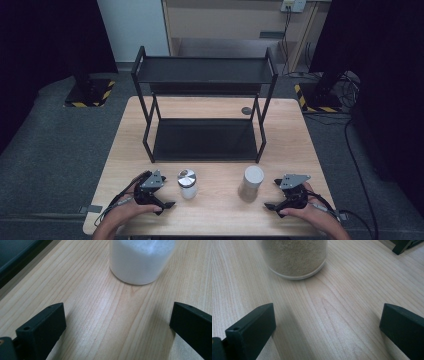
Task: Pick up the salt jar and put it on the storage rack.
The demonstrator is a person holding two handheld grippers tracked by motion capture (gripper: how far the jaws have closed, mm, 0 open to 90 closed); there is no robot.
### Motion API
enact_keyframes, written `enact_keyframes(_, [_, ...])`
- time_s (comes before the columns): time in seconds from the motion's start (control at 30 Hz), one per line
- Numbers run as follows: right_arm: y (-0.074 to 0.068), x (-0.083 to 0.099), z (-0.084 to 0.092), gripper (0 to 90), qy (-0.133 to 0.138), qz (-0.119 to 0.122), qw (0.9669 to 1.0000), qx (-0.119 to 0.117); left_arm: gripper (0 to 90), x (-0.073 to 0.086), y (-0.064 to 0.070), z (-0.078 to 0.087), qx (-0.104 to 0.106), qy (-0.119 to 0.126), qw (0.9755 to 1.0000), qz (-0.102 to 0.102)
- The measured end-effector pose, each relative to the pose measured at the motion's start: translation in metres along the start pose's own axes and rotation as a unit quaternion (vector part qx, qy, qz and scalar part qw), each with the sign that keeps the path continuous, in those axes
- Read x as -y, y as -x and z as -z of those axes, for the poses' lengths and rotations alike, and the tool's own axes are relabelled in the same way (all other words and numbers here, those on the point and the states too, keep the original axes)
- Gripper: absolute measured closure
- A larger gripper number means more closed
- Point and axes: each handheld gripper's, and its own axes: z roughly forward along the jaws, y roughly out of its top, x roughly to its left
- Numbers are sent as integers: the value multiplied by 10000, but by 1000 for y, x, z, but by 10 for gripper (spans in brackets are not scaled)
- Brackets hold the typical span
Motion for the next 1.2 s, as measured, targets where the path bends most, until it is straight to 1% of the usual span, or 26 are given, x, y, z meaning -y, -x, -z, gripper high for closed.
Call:
enact_keyframes(0.4, [-1,0,0,13,2,-14,10000,13,0,0,0,0,6,6,10000,2])
enact_keyframes(0.5, [-1,0,0,12,2,-17,10000,19,9,0,1,1,7,12,10000,-17])
enact_keyframes(0.53, [-1,0,0,12,-4,-17,10000,19,14,-1,1,1,-3,1,10000,-56])
enact_keyframes(0.8, [-1,0,0,12,4,-21,10000,22,15,-1,3,3,-1,112,9999,-58])
enact_keyframes(0.83, [-1,0,0,12,3,-21,10000,22,15,-2,2,3,20,102,9999,-102])
enact_keyframes(1.13, [-1,0,0,12,3,-23,10000,25,14,-4,4,3,85,189,9997,-137])
enact_keyframes(1.2, [-1,0,0,12,3,-22,10000,25,14,-6,6,3,102,198,9996,-187])
